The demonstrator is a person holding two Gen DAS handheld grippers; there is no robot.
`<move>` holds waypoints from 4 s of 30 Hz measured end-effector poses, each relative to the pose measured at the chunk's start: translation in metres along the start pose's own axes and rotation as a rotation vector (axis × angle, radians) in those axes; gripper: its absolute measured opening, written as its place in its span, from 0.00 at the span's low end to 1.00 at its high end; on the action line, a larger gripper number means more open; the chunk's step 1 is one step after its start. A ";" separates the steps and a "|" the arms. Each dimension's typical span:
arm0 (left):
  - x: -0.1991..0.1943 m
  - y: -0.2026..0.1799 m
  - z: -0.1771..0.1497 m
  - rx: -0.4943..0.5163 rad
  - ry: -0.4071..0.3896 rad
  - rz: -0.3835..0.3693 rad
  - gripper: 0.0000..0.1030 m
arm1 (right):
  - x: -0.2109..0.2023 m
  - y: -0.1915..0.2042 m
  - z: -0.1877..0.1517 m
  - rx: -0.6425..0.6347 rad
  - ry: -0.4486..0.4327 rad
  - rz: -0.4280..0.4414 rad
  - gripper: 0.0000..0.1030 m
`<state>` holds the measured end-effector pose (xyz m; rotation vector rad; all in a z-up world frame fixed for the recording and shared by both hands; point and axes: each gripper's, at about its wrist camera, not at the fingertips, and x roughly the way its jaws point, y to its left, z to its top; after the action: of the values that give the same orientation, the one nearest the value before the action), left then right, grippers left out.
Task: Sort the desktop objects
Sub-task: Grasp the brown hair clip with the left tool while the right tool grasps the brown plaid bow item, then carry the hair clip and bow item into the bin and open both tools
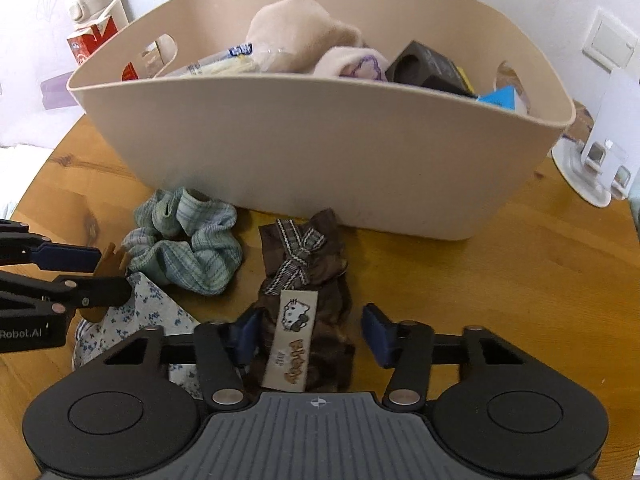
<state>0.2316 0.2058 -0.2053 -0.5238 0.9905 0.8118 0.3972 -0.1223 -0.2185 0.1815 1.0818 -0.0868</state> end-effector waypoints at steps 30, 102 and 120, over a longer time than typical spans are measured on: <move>-0.039 0.021 -0.017 -0.101 -0.052 -0.072 0.24 | -0.046 -0.025 -0.041 0.268 -0.031 0.023 0.30; -0.020 -0.018 0.139 -0.143 -0.121 0.051 0.24 | -0.044 -0.060 0.130 0.205 -0.250 0.129 0.30; -0.054 -0.015 0.129 -0.150 -0.163 0.102 0.74 | -0.075 -0.051 0.108 0.188 -0.297 0.079 0.78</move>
<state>0.2944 0.2696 -0.0964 -0.5298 0.8152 1.0100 0.4481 -0.1938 -0.1079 0.3681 0.7685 -0.1403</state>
